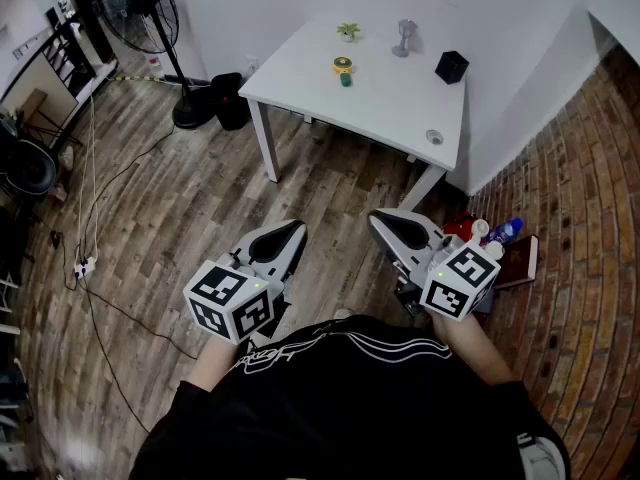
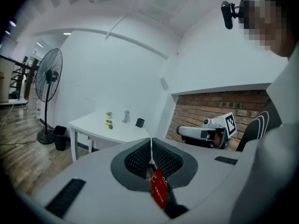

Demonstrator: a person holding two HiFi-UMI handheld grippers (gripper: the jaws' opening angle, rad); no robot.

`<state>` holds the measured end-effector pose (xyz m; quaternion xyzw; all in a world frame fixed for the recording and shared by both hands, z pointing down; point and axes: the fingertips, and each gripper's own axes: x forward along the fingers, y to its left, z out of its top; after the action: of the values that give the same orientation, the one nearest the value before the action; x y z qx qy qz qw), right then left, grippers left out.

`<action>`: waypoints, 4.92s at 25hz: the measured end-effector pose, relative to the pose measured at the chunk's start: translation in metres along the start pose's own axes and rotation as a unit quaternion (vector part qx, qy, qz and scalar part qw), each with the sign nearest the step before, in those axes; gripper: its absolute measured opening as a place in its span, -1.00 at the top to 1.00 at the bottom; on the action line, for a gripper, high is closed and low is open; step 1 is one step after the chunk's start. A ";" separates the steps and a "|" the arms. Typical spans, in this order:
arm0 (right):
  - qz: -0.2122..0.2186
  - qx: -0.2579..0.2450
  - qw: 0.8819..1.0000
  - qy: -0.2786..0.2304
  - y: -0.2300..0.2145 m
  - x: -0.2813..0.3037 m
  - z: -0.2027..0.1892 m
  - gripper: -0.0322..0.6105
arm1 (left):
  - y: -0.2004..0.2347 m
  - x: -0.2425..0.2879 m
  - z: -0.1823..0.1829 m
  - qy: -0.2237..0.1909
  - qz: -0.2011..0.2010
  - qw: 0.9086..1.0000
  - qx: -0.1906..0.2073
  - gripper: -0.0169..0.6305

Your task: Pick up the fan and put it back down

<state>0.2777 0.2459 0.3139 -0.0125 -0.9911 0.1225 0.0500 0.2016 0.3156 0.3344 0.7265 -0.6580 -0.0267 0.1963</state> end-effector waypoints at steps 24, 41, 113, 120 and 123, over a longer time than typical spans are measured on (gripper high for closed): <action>-0.026 -0.036 0.998 -0.049 -0.051 0.012 0.017 -0.21 | 0.034 0.038 -0.002 0.026 0.016 1.000 -0.002 0.84; -0.060 -0.010 0.997 -0.038 -0.245 0.121 0.048 -0.50 | 0.165 0.178 0.045 0.064 0.046 0.996 -0.028 0.84; -0.371 0.057 0.904 0.206 -0.582 0.379 -0.081 -0.31 | 0.493 0.473 0.150 0.216 -0.159 0.963 -0.011 0.84; -0.380 0.073 0.894 0.225 -0.589 0.382 -0.098 -0.17 | 0.498 0.475 0.146 0.218 -0.163 0.962 -0.015 0.84; -0.377 0.076 0.892 0.236 -0.589 0.385 -0.104 -0.08 | 0.499 0.474 0.143 0.222 -0.166 0.961 -0.017 0.84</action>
<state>-0.1019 -0.2856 0.5950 0.3376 -0.8679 0.1631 0.3259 -0.2500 -0.2071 0.4664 0.8096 -0.4678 0.0915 0.3425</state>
